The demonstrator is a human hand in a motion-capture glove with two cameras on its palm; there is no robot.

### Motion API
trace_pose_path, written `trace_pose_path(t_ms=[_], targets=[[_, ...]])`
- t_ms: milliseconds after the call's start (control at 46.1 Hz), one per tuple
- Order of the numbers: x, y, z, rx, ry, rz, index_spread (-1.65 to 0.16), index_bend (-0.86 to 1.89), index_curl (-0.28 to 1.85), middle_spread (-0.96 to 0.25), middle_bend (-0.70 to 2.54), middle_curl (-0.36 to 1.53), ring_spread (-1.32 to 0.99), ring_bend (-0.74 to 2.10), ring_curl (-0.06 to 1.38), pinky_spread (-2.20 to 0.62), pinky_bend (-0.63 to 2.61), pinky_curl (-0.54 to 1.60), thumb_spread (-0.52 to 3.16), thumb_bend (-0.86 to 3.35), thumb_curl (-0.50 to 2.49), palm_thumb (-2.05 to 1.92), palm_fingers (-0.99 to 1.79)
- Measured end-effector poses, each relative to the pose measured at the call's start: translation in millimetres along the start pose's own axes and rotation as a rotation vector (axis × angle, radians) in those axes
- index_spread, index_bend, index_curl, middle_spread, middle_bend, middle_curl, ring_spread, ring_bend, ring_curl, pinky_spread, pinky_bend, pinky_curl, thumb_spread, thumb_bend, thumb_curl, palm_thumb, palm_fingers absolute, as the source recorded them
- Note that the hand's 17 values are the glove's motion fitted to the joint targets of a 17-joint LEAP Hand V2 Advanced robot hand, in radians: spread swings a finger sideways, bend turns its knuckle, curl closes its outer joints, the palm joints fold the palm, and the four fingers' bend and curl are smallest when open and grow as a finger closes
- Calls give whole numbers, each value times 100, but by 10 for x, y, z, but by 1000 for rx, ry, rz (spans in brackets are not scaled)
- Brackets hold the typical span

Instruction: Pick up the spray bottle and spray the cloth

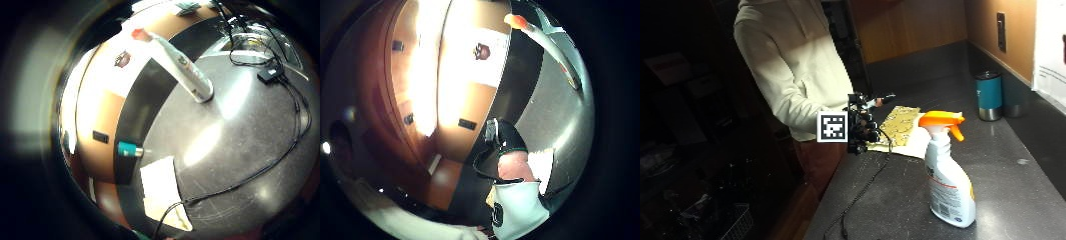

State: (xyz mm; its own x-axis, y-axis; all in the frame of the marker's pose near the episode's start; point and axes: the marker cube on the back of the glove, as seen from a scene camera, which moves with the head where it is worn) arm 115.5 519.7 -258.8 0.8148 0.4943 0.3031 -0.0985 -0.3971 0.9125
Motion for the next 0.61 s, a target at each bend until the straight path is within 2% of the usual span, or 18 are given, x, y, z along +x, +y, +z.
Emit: trace_pose_path(t_ms=[152,282,607], targets=[[162,-140,185,57,-24,-17,-28,12,20,-1,20,33,-1,36,30,9,46,37,99,-2,46,73,11],[249,-322,360,66,-44,128,-28,12,20,-1,20,33,-1,37,30,9,46,37,98,-3,47,73,10],[523,-808,755,102,-80,332,-28,13,21,-1,20,34,-1,38,30,9,46,36,95,-3,47,72,11]])
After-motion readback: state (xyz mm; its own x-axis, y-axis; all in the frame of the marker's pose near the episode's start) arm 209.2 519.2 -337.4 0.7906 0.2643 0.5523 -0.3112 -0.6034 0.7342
